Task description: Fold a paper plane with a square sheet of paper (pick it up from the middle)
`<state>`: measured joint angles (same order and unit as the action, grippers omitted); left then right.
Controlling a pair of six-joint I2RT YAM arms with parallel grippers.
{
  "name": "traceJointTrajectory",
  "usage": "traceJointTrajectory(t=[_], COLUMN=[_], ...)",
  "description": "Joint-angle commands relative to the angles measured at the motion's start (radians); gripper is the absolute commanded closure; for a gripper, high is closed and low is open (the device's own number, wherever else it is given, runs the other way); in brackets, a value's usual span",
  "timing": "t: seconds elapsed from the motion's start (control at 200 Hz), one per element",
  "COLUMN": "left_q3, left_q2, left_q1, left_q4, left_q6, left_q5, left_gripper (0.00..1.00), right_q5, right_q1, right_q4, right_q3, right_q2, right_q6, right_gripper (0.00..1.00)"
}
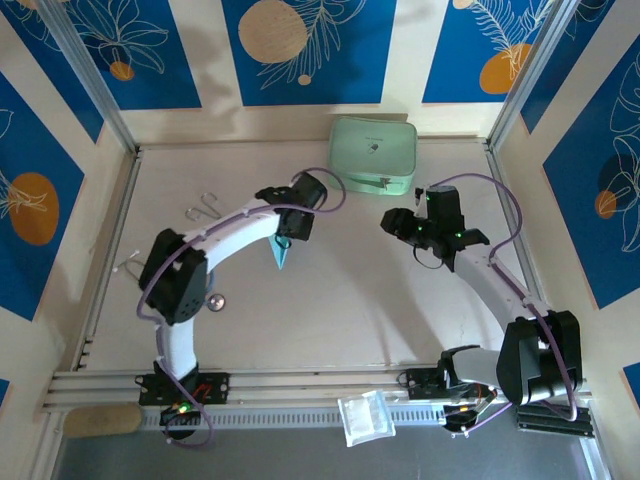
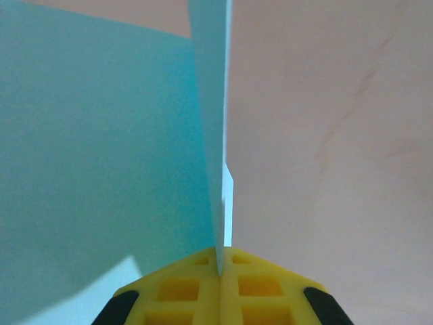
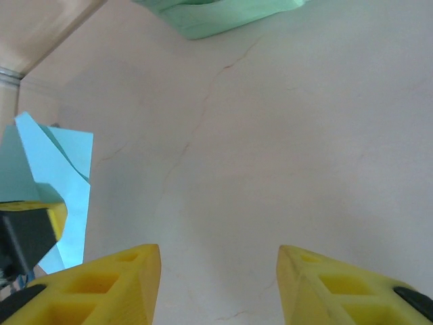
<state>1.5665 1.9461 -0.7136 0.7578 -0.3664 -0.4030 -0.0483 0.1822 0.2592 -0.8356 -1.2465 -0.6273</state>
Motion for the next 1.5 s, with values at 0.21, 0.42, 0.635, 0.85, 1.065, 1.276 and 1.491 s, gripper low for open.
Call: traceJointTrajectory(t=[0.21,0.42,0.635,0.85,1.065,1.276,1.491], left_q3=[0.170,0.224,0.221,0.204,0.075,-0.087,-0.316], left_q2=[0.240,0.352,0.345,0.265,0.112,-0.031,-0.148], left_q1=[-0.070,-0.106,-0.122,-0.132,-0.132,-0.104,0.033], left_q4=[0.181,0.195,0.186,0.127,-0.054,-0.236,-0.336], left_q6=[0.058,0.032,-0.030,-0.091,-0.183,-0.248,-0.312], left_q5=[-0.343,-0.336,-0.228,-0.013,0.303,0.479,0.493], left_gripper=[0.97,0.96,0.78,0.70,0.62,0.60,0.58], right_q5=[0.015,0.005,-0.003,-0.045,-0.040,-0.061,-0.090], right_q1=[-0.029,-0.035,-0.039,-0.039,-0.038,-0.038,-0.028], right_q4=[0.044,0.048,0.043,0.022,0.018,0.010,-0.030], right_q3=[0.004,0.002,0.007,0.006,0.006,0.007,0.030], right_q2=[0.013,-0.005,-0.017,-0.048,-0.063,-0.085,-0.094], right_q6=[0.003,-0.003,-0.014,-0.039,-0.048,-0.061,-0.072], right_gripper=[0.52,0.53,0.53,0.53,0.53,0.53,0.48])
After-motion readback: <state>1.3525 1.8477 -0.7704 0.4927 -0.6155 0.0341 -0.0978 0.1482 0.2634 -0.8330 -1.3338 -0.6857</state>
